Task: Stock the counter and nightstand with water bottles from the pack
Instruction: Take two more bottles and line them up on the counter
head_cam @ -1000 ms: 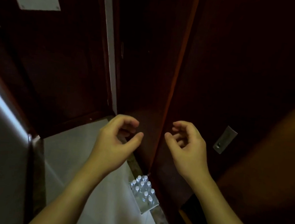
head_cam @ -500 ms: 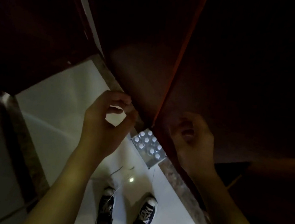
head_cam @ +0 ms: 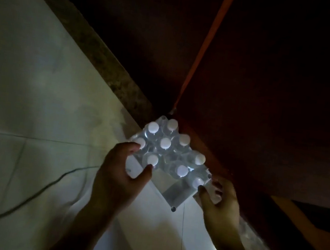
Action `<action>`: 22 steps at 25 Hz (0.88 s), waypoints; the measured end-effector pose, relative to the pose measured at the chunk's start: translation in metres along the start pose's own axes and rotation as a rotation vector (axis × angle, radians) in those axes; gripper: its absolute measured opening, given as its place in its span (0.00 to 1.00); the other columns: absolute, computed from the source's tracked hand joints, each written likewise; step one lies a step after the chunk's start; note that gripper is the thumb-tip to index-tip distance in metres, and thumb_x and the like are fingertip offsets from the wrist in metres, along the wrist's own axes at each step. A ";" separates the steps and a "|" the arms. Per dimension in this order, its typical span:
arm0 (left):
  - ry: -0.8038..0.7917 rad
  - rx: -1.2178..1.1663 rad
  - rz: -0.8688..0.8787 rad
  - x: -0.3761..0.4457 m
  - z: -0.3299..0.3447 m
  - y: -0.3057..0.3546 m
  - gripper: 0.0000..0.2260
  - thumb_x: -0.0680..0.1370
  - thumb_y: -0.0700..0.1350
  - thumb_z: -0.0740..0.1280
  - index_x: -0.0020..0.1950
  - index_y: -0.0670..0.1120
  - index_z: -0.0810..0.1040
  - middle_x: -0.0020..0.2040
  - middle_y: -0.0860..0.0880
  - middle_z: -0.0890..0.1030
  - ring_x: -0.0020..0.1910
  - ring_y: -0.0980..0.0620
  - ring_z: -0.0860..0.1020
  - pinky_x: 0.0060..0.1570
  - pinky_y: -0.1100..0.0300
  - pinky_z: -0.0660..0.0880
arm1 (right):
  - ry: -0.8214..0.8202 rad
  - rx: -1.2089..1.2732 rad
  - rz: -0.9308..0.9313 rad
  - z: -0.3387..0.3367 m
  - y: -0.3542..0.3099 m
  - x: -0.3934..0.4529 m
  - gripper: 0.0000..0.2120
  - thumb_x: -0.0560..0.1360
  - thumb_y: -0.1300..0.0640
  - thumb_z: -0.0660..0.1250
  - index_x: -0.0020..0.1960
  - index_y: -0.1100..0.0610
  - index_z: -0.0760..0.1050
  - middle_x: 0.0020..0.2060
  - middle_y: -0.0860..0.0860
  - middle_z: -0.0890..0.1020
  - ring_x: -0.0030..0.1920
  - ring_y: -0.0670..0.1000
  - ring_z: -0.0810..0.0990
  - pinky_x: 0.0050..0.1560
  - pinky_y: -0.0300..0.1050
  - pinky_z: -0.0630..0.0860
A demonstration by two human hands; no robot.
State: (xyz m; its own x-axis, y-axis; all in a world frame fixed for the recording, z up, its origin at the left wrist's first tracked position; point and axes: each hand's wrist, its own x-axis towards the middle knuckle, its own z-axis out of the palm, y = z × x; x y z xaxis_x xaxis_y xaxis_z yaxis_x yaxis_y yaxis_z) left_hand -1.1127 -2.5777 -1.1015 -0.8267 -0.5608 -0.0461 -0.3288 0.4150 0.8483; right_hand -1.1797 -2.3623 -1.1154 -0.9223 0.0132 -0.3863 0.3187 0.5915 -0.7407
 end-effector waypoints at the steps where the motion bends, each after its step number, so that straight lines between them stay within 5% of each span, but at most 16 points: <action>1: -0.026 0.007 -0.037 -0.003 0.024 -0.030 0.25 0.68 0.54 0.72 0.63 0.48 0.77 0.57 0.51 0.82 0.56 0.54 0.79 0.55 0.66 0.75 | -0.012 -0.025 0.001 0.020 0.026 0.010 0.22 0.70 0.56 0.77 0.58 0.44 0.71 0.56 0.43 0.77 0.56 0.49 0.77 0.53 0.49 0.79; 4: -0.038 0.023 -0.062 -0.016 0.078 -0.089 0.30 0.67 0.48 0.78 0.67 0.49 0.75 0.63 0.52 0.80 0.61 0.53 0.78 0.57 0.51 0.79 | -0.006 -0.069 -0.103 0.059 0.079 0.033 0.32 0.62 0.58 0.80 0.60 0.40 0.70 0.55 0.28 0.71 0.61 0.51 0.73 0.59 0.58 0.77; 6: 0.005 0.052 -0.013 -0.015 0.099 -0.106 0.31 0.67 0.47 0.80 0.68 0.49 0.74 0.64 0.52 0.79 0.61 0.53 0.78 0.56 0.52 0.79 | -0.010 -0.090 -0.102 0.072 0.096 0.045 0.36 0.61 0.60 0.81 0.61 0.38 0.69 0.53 0.25 0.67 0.63 0.48 0.70 0.60 0.52 0.74; 9: 0.015 0.176 0.020 -0.003 0.120 -0.114 0.32 0.65 0.50 0.80 0.67 0.46 0.75 0.62 0.49 0.82 0.56 0.49 0.82 0.52 0.61 0.77 | -0.038 -0.215 -0.179 0.081 0.108 0.056 0.34 0.65 0.60 0.80 0.66 0.44 0.72 0.50 0.25 0.65 0.62 0.47 0.69 0.57 0.43 0.69; 13: -0.010 0.267 -0.023 0.000 0.122 -0.103 0.30 0.63 0.54 0.80 0.62 0.45 0.79 0.55 0.48 0.85 0.51 0.49 0.84 0.47 0.64 0.74 | -0.053 -0.310 -0.225 0.069 0.103 0.053 0.30 0.65 0.55 0.80 0.66 0.51 0.77 0.54 0.37 0.75 0.61 0.53 0.74 0.52 0.42 0.67; 16: 0.022 0.262 0.022 -0.015 0.100 -0.073 0.29 0.62 0.56 0.80 0.59 0.45 0.81 0.52 0.49 0.86 0.47 0.51 0.85 0.46 0.67 0.73 | -0.094 -0.317 -0.266 0.054 0.081 0.031 0.34 0.61 0.45 0.80 0.64 0.53 0.76 0.56 0.50 0.81 0.56 0.53 0.81 0.50 0.43 0.75; 20: -0.013 0.136 0.050 -0.021 0.035 0.023 0.28 0.62 0.60 0.77 0.58 0.49 0.80 0.51 0.54 0.86 0.47 0.55 0.84 0.48 0.64 0.77 | -0.070 0.016 -0.204 0.007 -0.004 -0.019 0.28 0.60 0.54 0.83 0.55 0.37 0.75 0.47 0.43 0.85 0.43 0.43 0.84 0.40 0.41 0.82; 22: 0.027 0.023 0.092 -0.012 -0.014 0.098 0.27 0.62 0.60 0.76 0.56 0.49 0.81 0.50 0.54 0.86 0.49 0.55 0.83 0.47 0.58 0.80 | -0.071 0.158 -0.218 -0.033 -0.077 -0.039 0.27 0.58 0.53 0.83 0.49 0.32 0.76 0.44 0.43 0.85 0.44 0.45 0.85 0.43 0.47 0.83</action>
State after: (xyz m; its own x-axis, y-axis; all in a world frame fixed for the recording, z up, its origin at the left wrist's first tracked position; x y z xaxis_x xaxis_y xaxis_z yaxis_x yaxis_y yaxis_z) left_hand -1.1288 -2.5406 -1.0101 -0.8411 -0.5389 0.0458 -0.2631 0.4818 0.8359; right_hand -1.1759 -2.3816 -1.0250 -0.9570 -0.1604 -0.2415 0.1493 0.4414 -0.8848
